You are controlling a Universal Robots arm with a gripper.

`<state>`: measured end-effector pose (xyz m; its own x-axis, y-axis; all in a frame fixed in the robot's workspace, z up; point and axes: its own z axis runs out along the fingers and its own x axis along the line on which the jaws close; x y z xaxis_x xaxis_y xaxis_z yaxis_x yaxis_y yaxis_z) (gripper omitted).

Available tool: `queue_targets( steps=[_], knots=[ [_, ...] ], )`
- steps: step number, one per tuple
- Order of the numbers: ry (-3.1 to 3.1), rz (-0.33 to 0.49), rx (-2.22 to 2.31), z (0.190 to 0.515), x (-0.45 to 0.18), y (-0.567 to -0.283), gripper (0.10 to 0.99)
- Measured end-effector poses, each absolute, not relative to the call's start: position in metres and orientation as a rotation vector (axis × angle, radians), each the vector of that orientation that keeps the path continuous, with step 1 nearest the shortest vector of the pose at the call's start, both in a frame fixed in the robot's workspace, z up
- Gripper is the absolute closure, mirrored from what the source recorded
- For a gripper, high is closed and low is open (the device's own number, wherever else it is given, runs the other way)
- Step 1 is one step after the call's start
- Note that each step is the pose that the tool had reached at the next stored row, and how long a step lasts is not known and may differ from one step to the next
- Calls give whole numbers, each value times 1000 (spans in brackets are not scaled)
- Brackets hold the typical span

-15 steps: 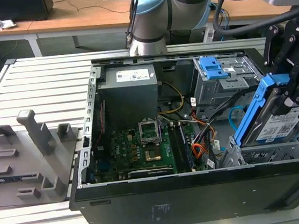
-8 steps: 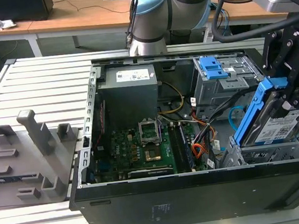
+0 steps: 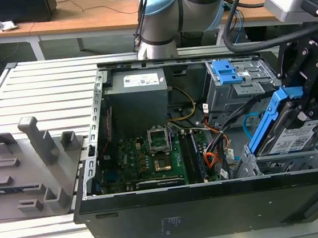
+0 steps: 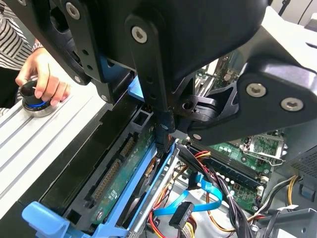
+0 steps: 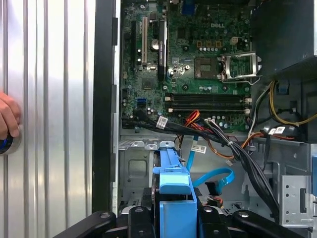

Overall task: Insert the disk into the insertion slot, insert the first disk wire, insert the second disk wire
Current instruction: 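Insert the disk into the insertion slot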

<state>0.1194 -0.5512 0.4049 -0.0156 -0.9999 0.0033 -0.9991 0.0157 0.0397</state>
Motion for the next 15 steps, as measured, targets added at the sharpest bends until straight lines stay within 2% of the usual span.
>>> queue_targets(
  steps=[7,8,9,15],
  knots=[
    [-2217,-40,2183,403,119,-551,722],
    [-2217,-40,2183,403,119,-551,710],
    [-2217,-40,2183,403,119,-551,647],
    [-2217,-40,2183,402,119,-551,663]
  ],
)
